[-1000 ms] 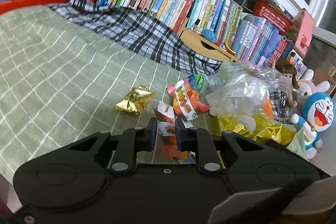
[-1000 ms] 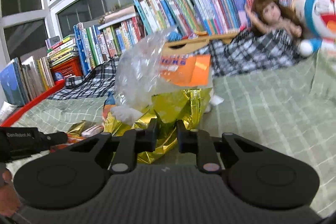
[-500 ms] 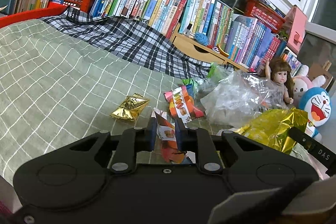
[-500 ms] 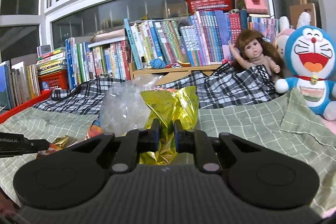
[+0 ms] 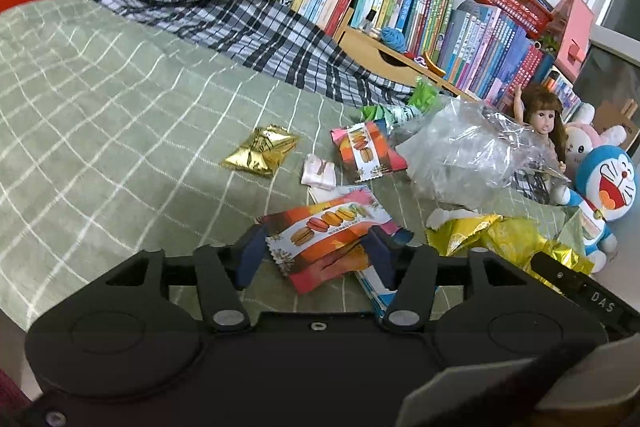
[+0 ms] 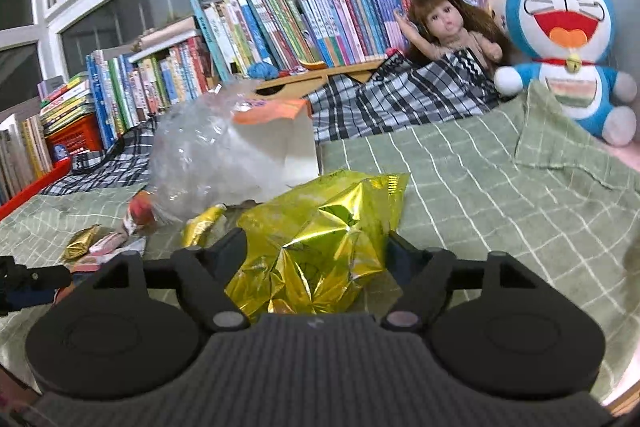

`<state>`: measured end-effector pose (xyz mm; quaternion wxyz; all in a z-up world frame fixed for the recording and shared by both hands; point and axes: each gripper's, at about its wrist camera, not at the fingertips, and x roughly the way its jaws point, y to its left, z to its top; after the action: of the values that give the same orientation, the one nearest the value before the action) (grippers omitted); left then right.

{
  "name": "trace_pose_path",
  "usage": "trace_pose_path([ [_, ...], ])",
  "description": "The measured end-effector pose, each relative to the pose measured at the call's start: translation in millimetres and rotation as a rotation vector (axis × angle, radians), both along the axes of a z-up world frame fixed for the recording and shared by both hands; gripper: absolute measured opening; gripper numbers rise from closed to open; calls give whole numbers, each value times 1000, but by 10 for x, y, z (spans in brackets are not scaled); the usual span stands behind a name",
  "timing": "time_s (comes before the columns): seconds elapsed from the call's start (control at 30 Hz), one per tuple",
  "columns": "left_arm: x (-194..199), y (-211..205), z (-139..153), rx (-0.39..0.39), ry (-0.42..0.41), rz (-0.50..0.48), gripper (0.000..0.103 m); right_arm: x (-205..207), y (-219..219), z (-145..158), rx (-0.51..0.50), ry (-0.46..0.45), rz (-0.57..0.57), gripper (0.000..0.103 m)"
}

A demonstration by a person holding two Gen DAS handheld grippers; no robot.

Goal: Organize books
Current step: 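Grasp the macaron snack packet with the left tool while the right tool grasps the gold foil bag, then lift the packet and foil bag off the bed and carry them toward the bin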

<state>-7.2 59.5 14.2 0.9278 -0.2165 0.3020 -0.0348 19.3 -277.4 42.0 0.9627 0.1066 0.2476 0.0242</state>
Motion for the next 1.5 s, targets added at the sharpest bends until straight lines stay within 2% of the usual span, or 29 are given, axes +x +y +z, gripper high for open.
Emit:
trace_pose_path([
  [0.2, 90, -46, -52, -54, -2, 14, 60, 113, 8, -163, 60, 37, -1, 85],
  [0.3, 116, -75, -50, -63, -7, 17, 61, 88, 43, -192, 59, 37, 5, 67],
  [0.43, 48, -184, -8, 40, -49, 14, 84, 31, 41, -159, 55, 25, 17, 64],
  [0.57, -63, -301, 53, 199, -110, -56, 92, -43, 34, -114, 22, -2, 15, 62],
  [0.7, -51, -405, 100, 314, -157, -126, 96, -76, 29, -76, 6, -19, 12, 61],
  [0.83, 112, -482, 106, 357, -176, -188, 98, -95, 31, -52, -8, -32, 13, 61],
  [0.93, 298, -537, 62, 370, -137, -230, 98, -116, 27, -38, -13, -40, 11, 61],
  [1.0, 375, -552, 16, 374, -107, -246, 95, -134, 16, -30, -18, -47, 8, 61],
  [1.07, 394, -566, -22, 370, -83, -269, 81, -155, 2, -19, -23, -54, 7, 61],
  [1.1, 381, -566, -42, 367, -75, -277, 78, -166, -4, -14, -25, -57, 5, 61],
  [1.13, 365, -572, -55, 369, -67, -280, 71, -179, -11, -4, -27, -62, 5, 61],
  [1.17, 346, -575, -67, 373, -61, -283, 58, -189, -15, 6, -29, -66, 4, 61],
  [1.27, 257, -590, -47, 389, -65, -274, 50, -238, -25, 40, -33, -84, 3, 61],
  [1.5, 2, -596, 141, 388, -109, -263, 49, -364, -49, 151, -20, -118, 2, 60],
])
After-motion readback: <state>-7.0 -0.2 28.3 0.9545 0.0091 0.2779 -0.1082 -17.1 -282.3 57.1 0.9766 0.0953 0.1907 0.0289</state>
